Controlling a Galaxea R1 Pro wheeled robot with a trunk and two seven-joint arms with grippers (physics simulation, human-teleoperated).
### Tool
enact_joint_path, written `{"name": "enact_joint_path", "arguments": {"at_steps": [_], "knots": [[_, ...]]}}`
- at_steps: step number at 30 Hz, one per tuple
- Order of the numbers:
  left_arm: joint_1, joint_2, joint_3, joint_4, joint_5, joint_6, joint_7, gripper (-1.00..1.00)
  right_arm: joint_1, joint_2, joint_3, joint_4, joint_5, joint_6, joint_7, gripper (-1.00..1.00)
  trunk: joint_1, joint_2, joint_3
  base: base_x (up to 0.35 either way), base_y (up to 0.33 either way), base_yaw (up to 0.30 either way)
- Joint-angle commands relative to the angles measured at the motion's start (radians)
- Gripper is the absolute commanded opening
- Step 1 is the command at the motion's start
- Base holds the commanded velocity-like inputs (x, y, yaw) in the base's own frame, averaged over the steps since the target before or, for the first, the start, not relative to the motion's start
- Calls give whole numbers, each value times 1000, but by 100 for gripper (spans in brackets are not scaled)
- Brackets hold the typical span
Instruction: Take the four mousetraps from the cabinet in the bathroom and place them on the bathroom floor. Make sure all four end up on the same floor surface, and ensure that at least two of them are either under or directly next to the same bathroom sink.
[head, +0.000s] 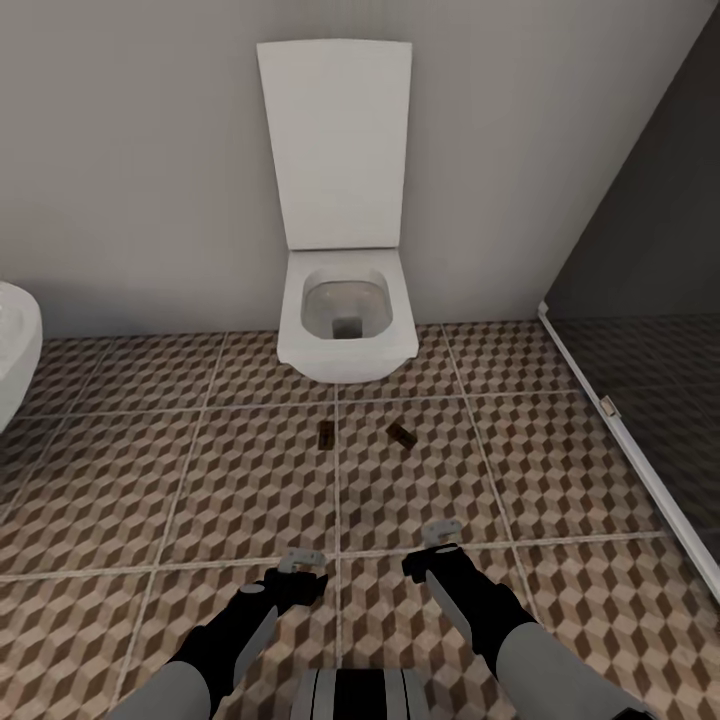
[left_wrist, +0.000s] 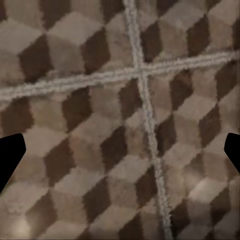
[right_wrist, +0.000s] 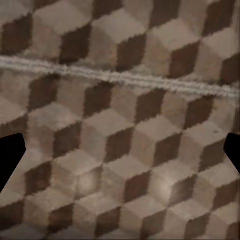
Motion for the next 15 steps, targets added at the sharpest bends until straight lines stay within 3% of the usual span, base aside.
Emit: {"name": "enact_joint_path", "arguments": {"at_steps": [1, 15], "knots": [[0, 1, -3, -1, 10, 5, 1, 100, -1, -1, 7, -1, -11, 3, -9, 100, -4, 7, 3, 0, 0, 0], [0, 1, -3, -2, 10, 5, 1, 100, -1, -1, 8, -9, -12, -43, -8, 100, -58, 105, 46, 0, 0, 0]]}}
